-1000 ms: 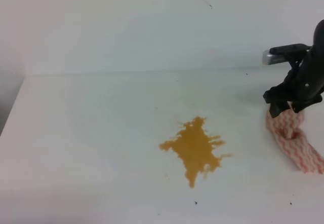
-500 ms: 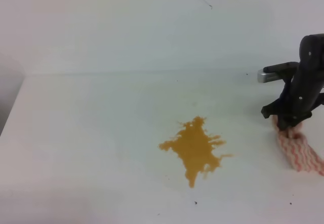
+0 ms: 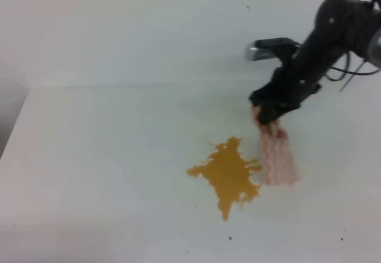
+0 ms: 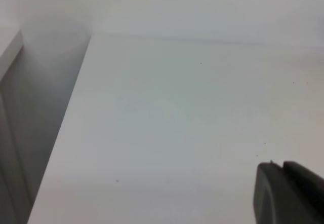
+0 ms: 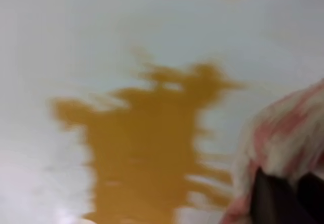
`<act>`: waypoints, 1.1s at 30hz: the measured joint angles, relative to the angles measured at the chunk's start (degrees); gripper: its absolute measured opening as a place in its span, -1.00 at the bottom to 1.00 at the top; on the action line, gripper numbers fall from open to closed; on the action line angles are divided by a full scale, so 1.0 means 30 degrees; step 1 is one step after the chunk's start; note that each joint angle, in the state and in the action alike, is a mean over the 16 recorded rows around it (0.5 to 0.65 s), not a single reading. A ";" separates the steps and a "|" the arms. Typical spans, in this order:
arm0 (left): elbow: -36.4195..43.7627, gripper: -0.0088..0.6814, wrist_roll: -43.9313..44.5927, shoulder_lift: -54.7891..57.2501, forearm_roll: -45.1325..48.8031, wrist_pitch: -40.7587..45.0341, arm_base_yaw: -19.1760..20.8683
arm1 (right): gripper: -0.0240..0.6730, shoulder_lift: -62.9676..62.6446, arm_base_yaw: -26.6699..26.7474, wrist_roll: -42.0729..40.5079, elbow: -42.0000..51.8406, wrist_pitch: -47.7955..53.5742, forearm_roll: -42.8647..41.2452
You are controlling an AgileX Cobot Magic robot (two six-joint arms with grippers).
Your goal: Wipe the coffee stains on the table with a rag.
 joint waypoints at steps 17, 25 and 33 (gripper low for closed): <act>-0.0304 -0.98 0.0008 0.0207 -0.0002 0.0116 0.0017 | -0.84 0.2706 0.5378 -0.0096 -0.1286 0.1689 0.1091; -0.0304 -0.98 0.0008 0.0207 -0.0002 0.0116 0.0017 | -0.84 0.4147 0.4552 0.0221 -0.1823 0.1841 0.0055; -0.0304 -0.98 0.0008 0.0207 -0.0002 0.0116 0.0017 | -0.84 0.4453 0.2307 0.0376 -0.2287 0.1886 -0.1244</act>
